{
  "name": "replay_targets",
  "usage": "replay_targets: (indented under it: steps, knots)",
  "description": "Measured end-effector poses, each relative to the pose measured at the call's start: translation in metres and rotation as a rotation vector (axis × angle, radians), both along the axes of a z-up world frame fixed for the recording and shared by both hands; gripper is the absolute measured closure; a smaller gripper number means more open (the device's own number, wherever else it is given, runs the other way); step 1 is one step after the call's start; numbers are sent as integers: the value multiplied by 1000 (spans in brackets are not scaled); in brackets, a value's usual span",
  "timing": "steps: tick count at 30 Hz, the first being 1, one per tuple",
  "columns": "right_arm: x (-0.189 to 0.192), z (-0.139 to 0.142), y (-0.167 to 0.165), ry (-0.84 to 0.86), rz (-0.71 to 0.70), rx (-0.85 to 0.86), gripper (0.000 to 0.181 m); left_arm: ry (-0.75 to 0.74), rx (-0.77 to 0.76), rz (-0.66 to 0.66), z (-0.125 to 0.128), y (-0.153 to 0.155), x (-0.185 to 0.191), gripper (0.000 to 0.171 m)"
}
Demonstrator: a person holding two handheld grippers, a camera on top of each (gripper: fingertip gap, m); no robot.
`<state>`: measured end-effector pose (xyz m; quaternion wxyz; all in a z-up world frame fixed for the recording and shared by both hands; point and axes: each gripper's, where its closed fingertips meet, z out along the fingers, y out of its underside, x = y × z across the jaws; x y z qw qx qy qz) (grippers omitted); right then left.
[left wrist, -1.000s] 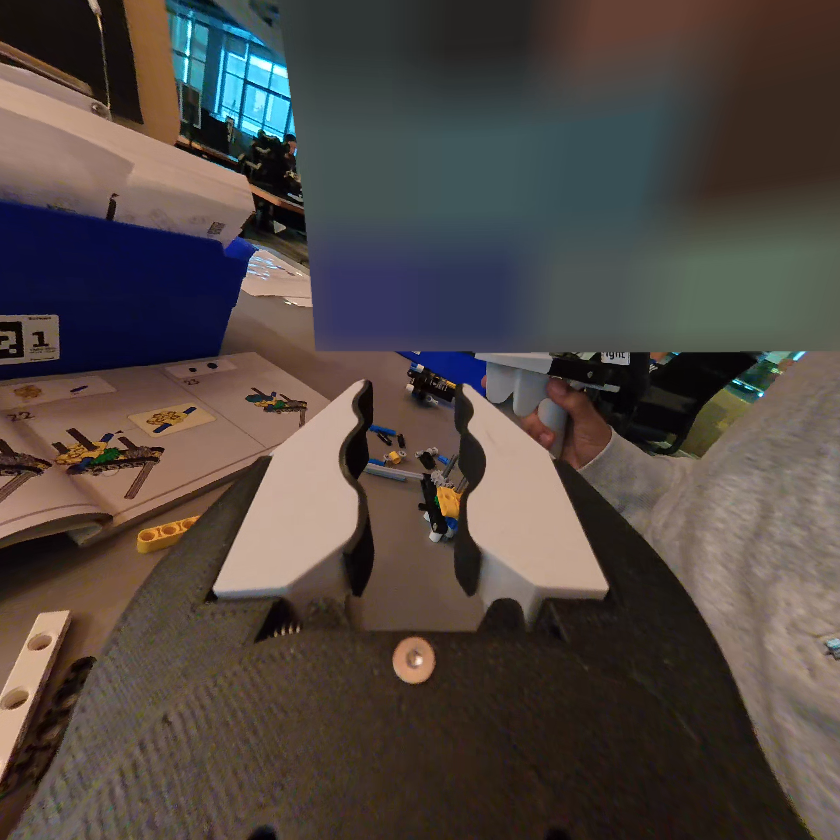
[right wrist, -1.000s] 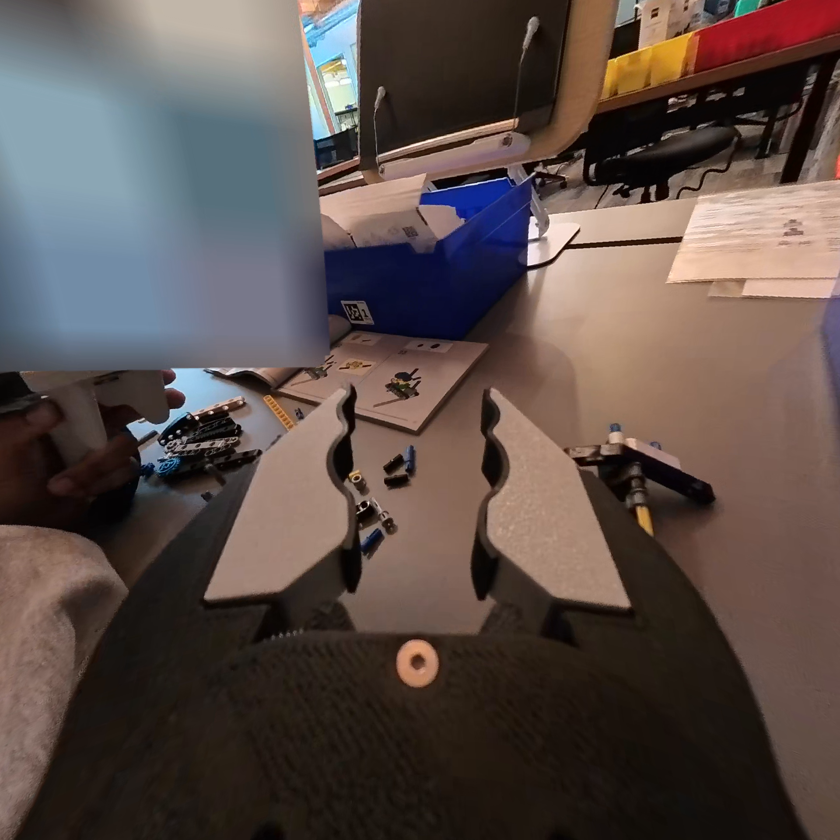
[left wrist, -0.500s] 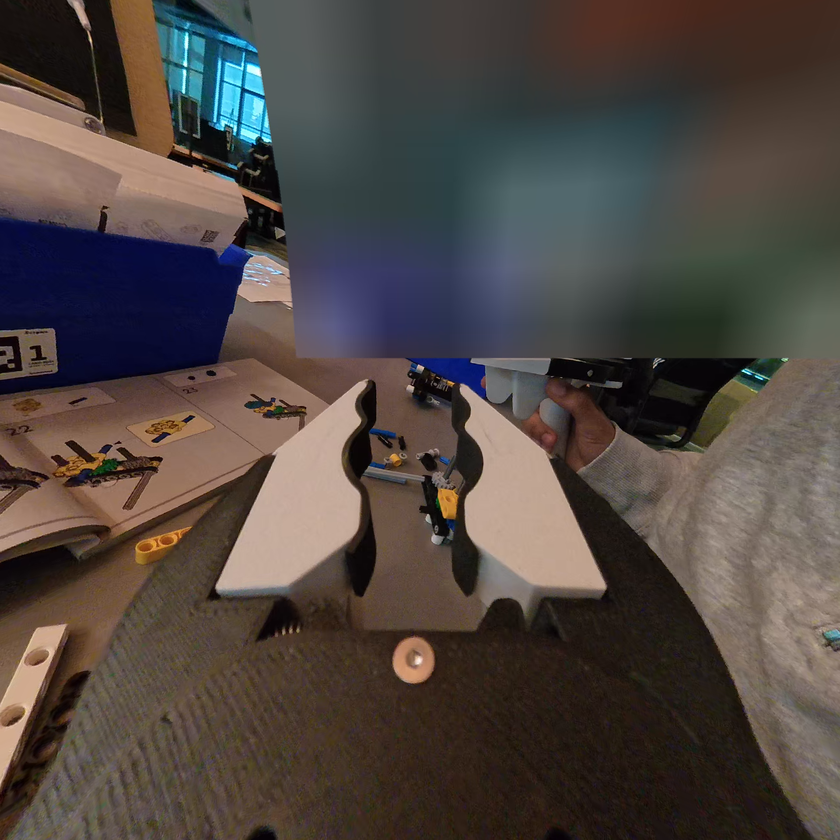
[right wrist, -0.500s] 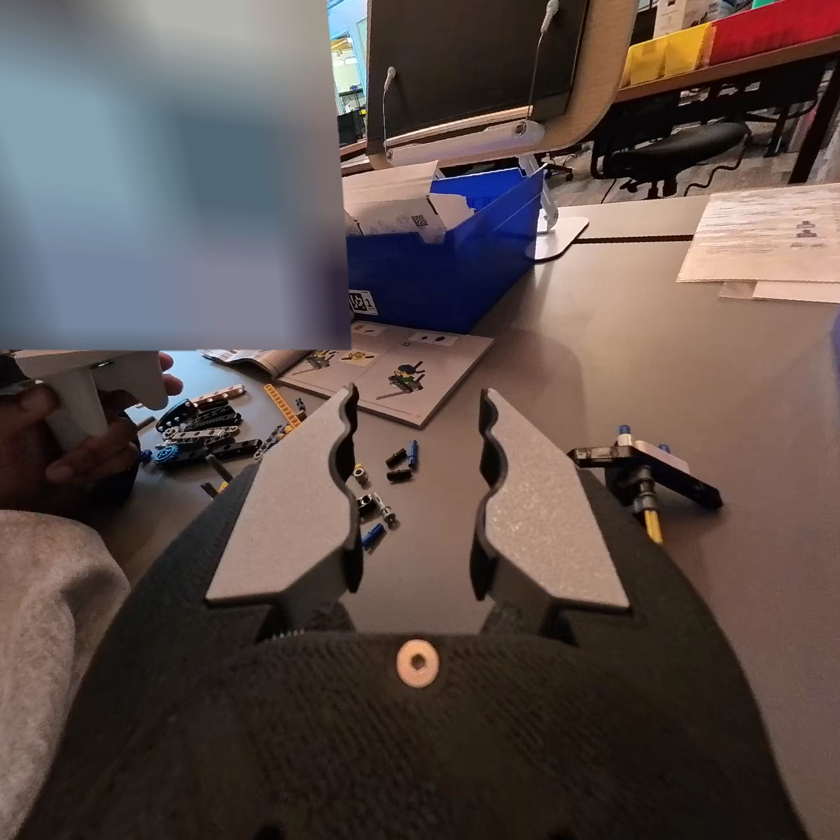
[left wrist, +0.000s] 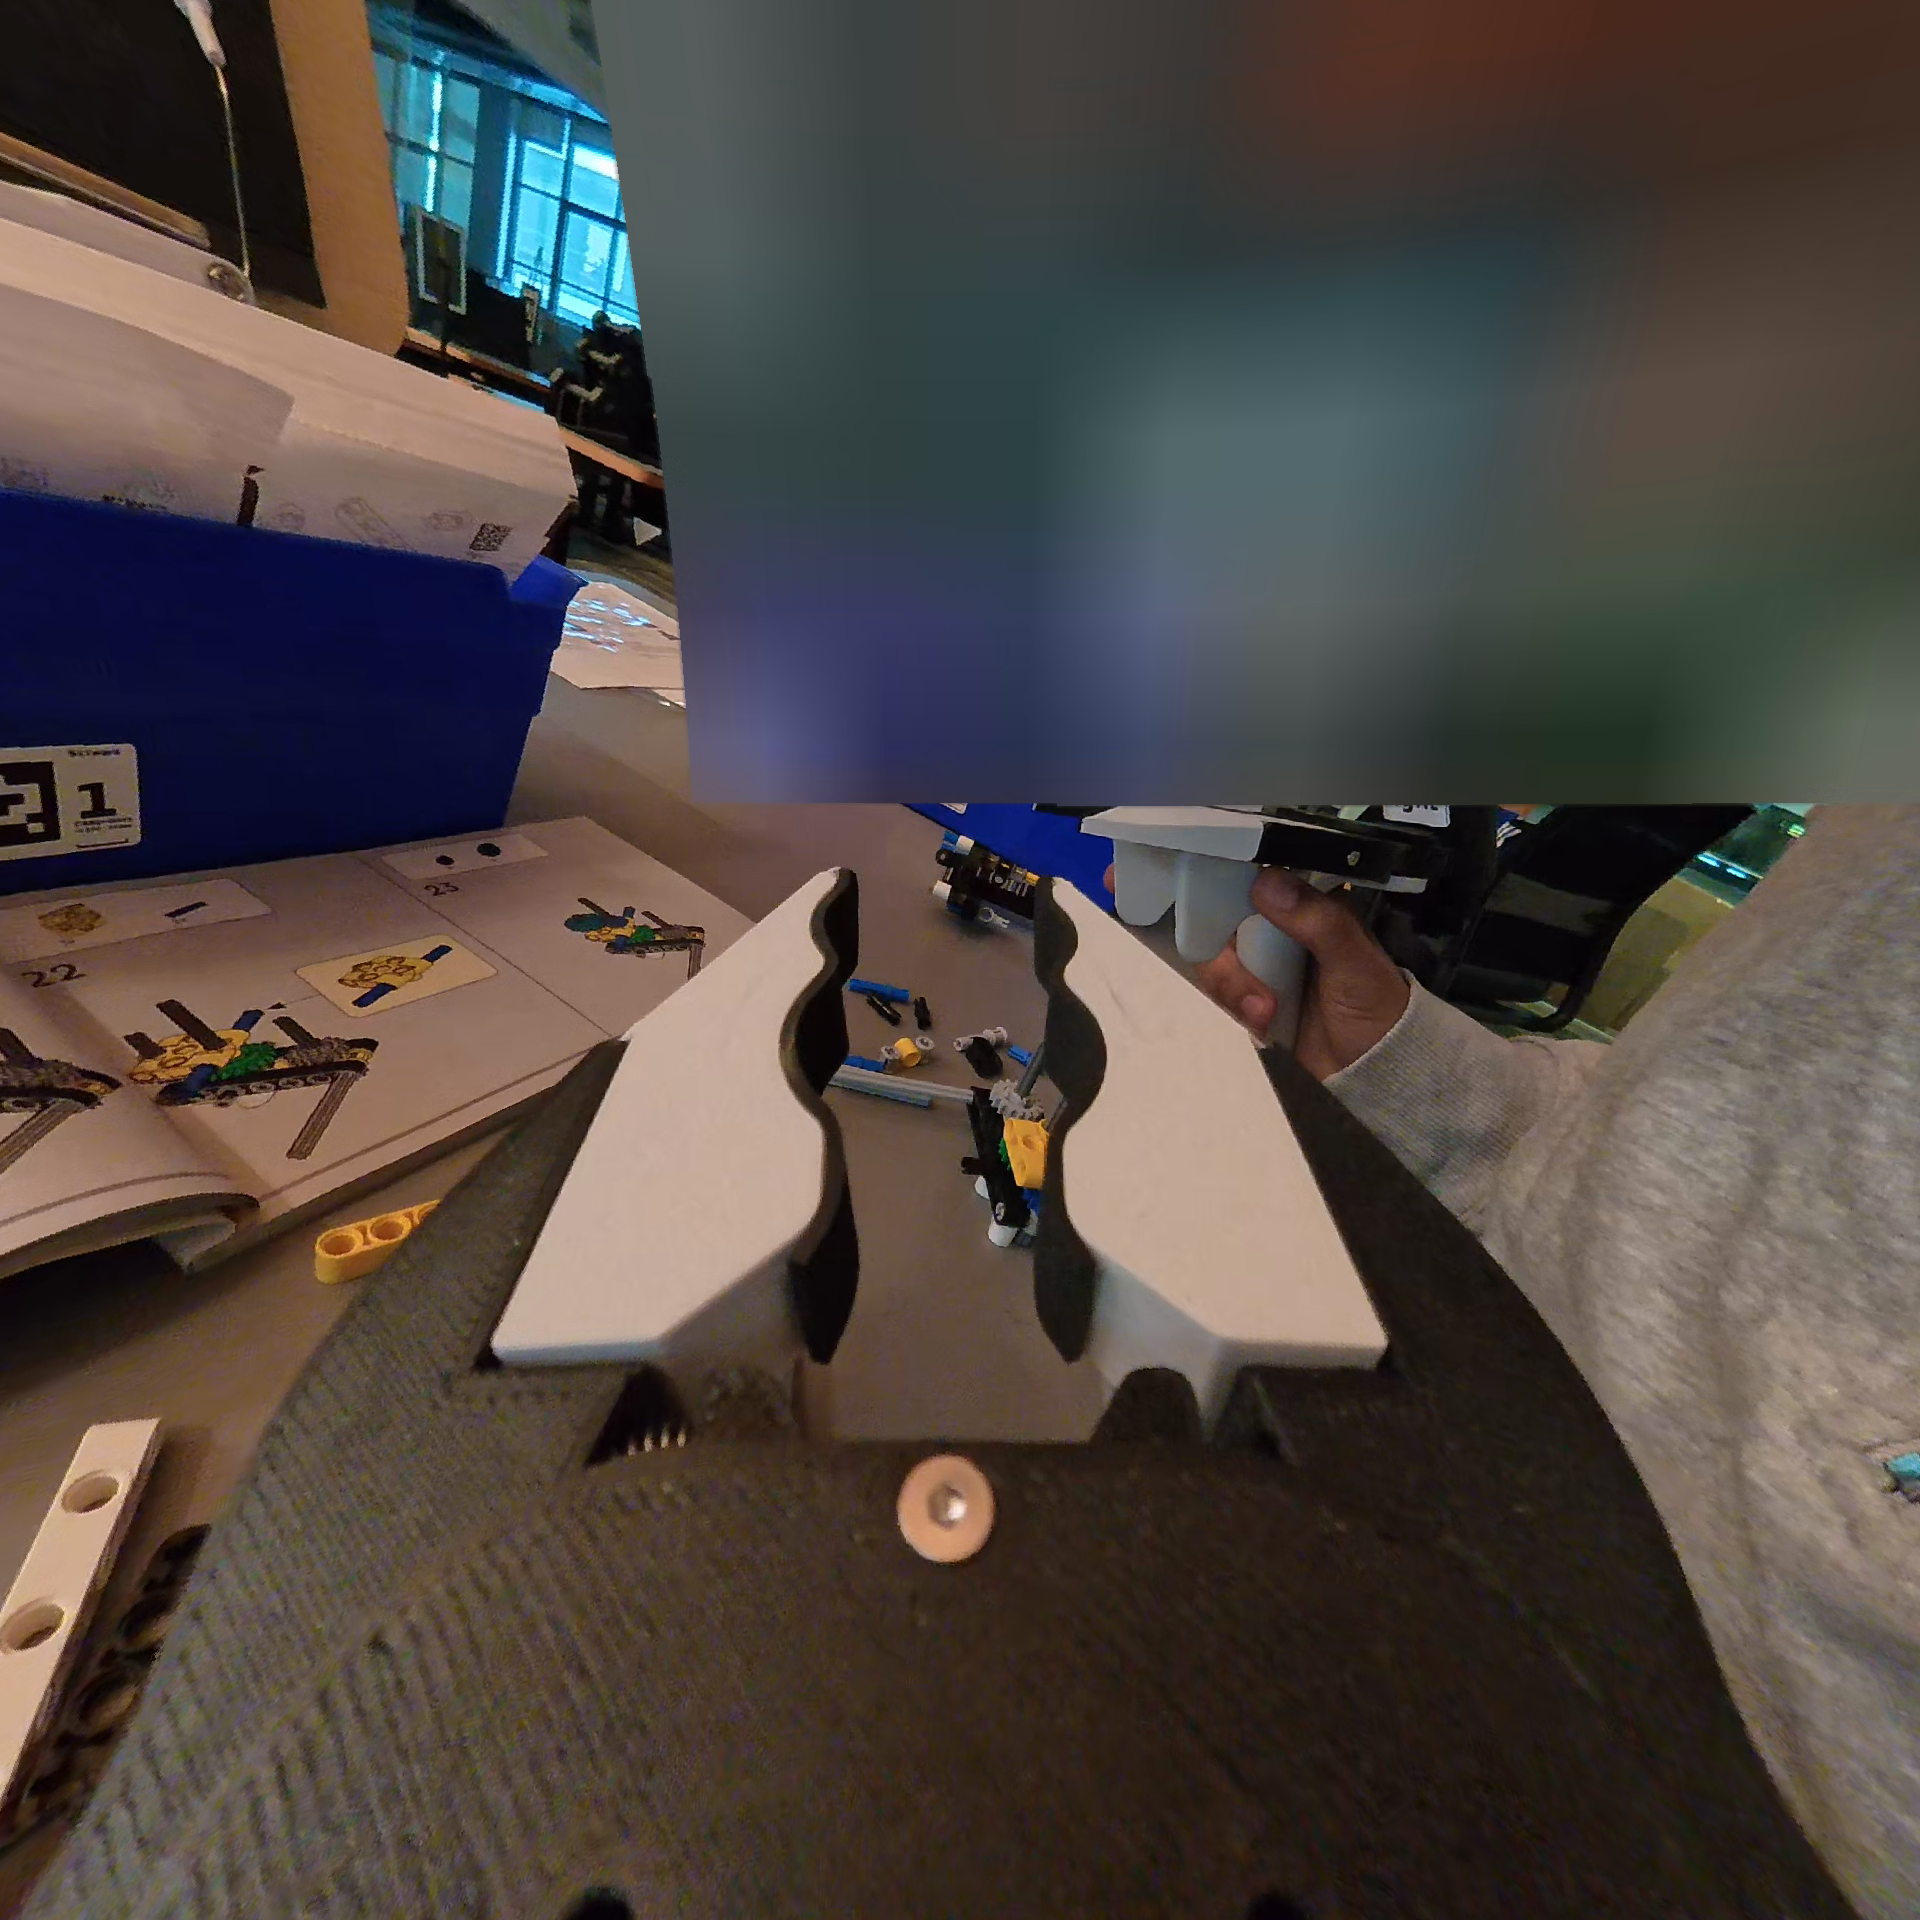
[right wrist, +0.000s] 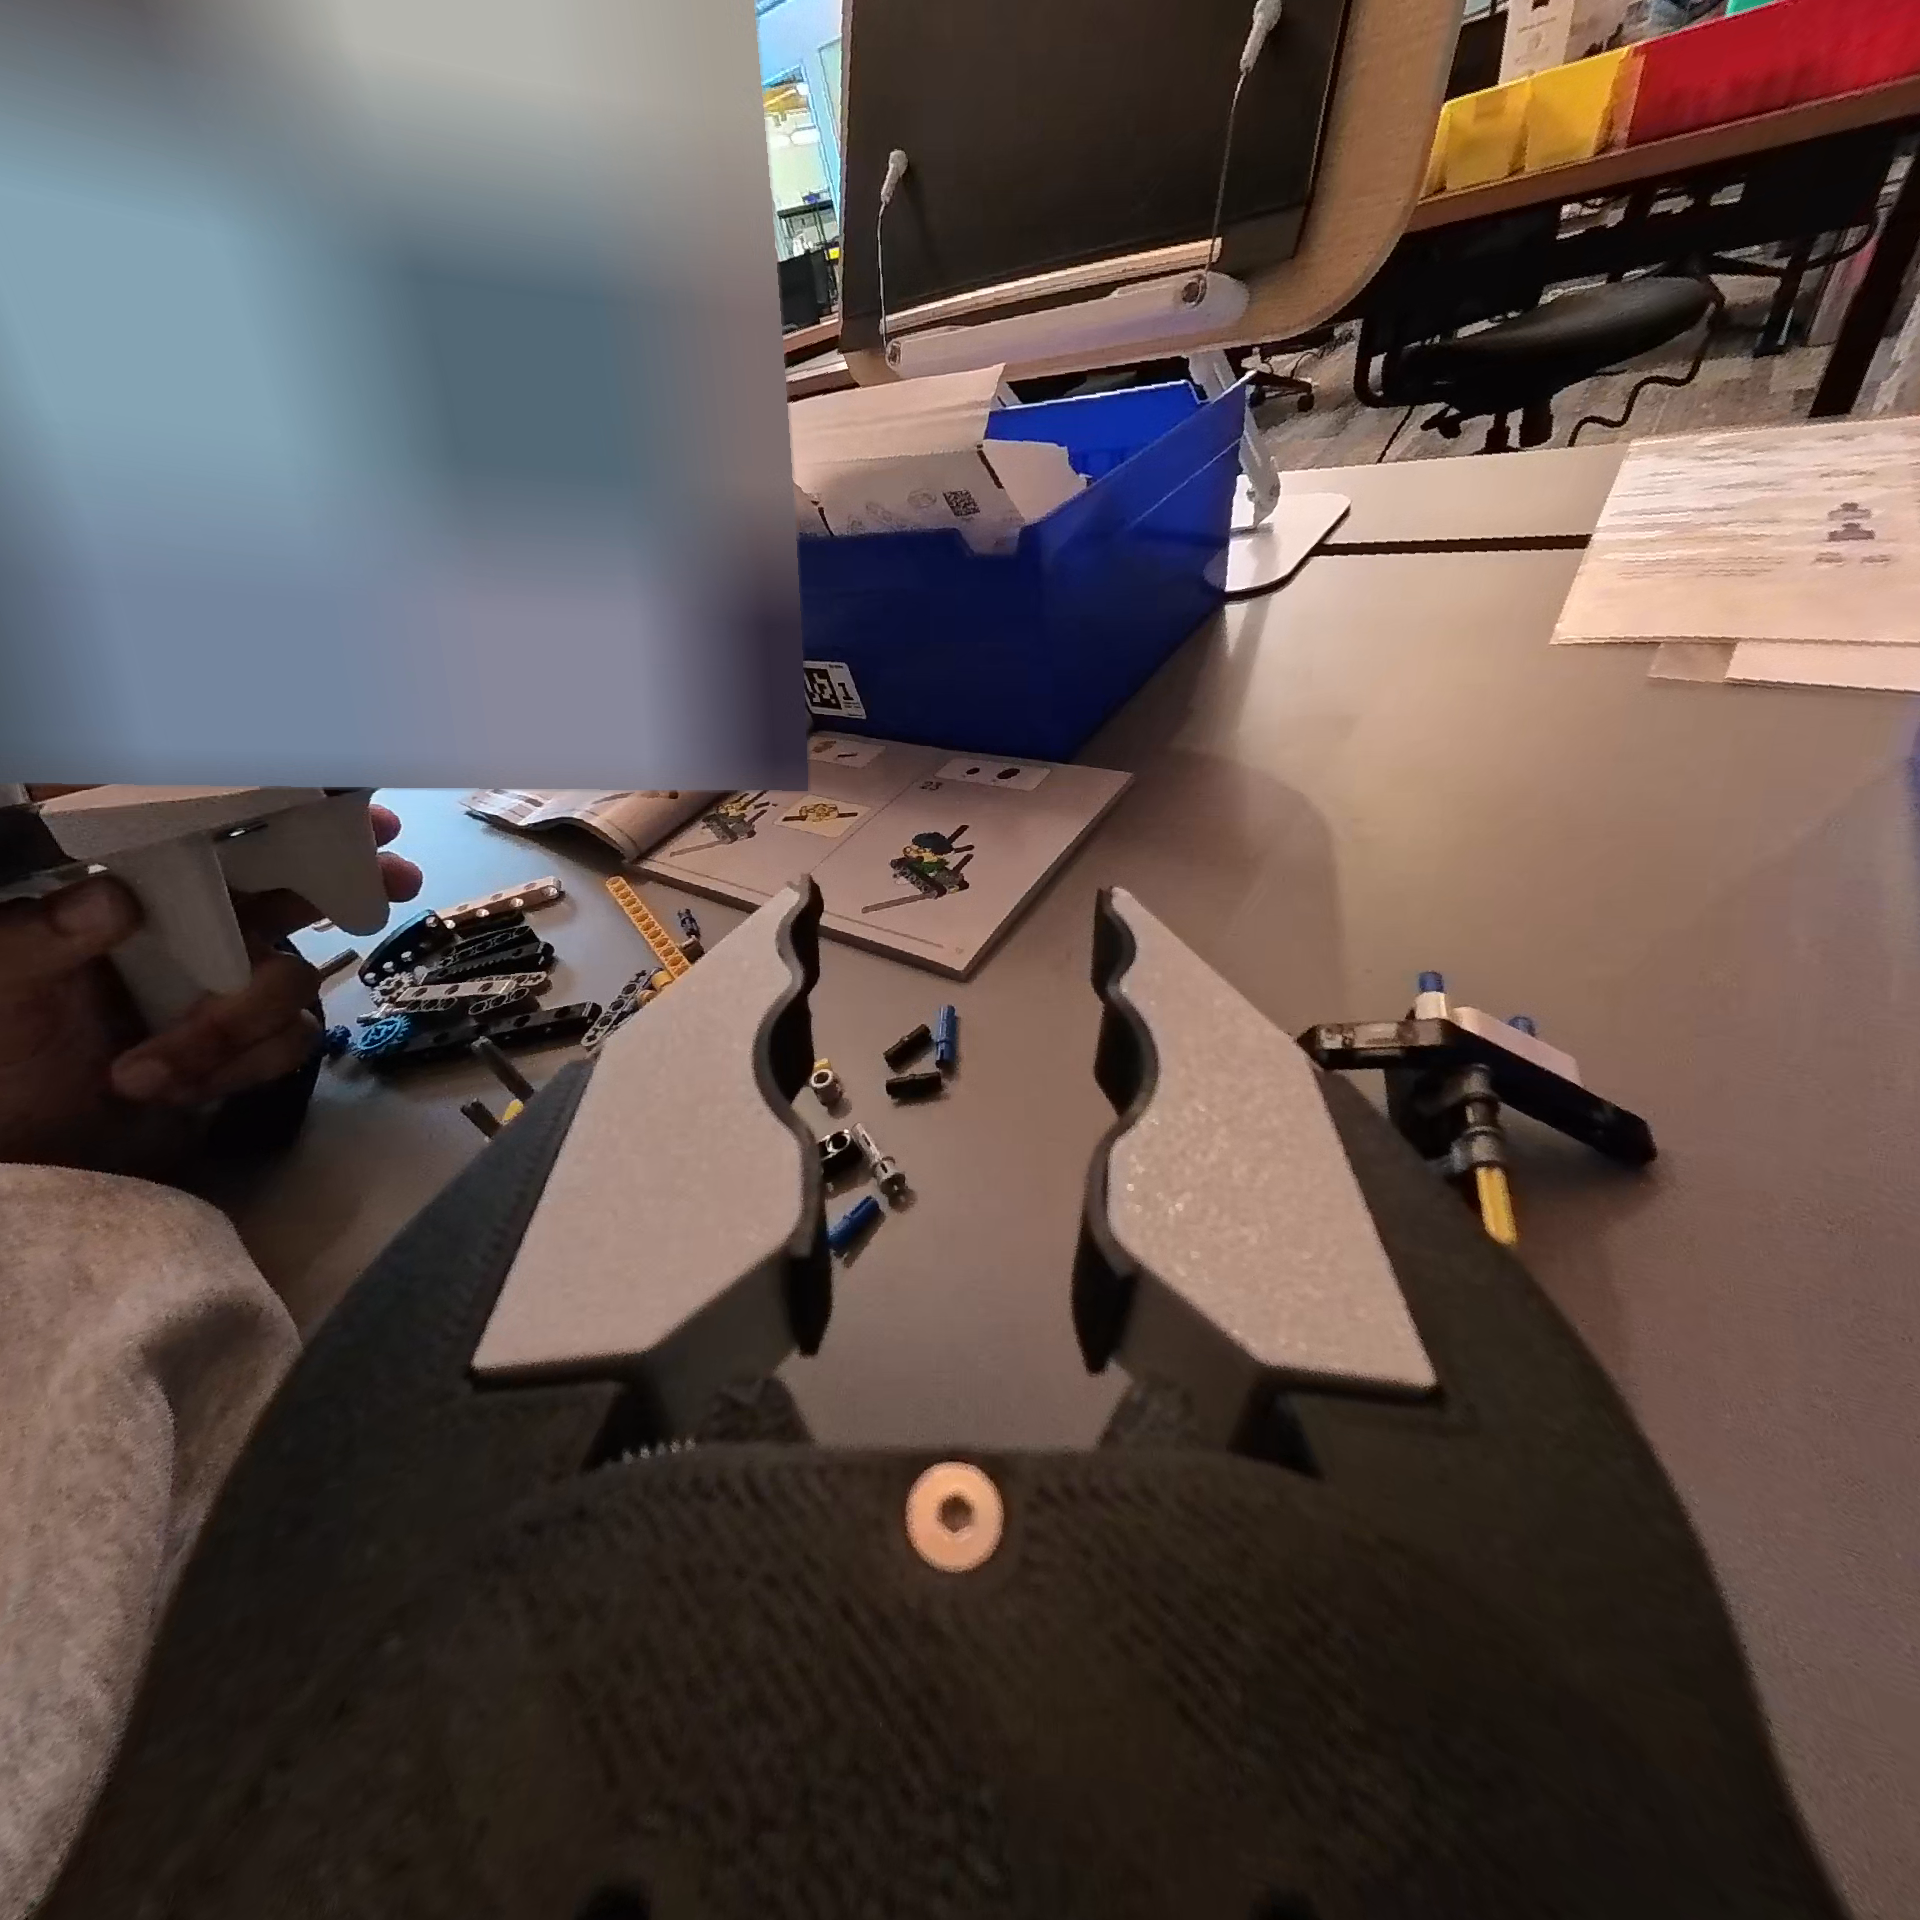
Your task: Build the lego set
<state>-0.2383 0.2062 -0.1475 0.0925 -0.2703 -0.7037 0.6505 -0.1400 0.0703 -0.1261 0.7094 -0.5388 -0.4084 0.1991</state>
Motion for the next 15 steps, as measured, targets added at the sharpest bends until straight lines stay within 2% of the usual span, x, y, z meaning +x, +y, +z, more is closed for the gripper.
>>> replay_targets:
  steps: [15]
  knots:
    - [-1,0,0,-4,1,-3,130,-4,5,4,0,-1,-1,139]
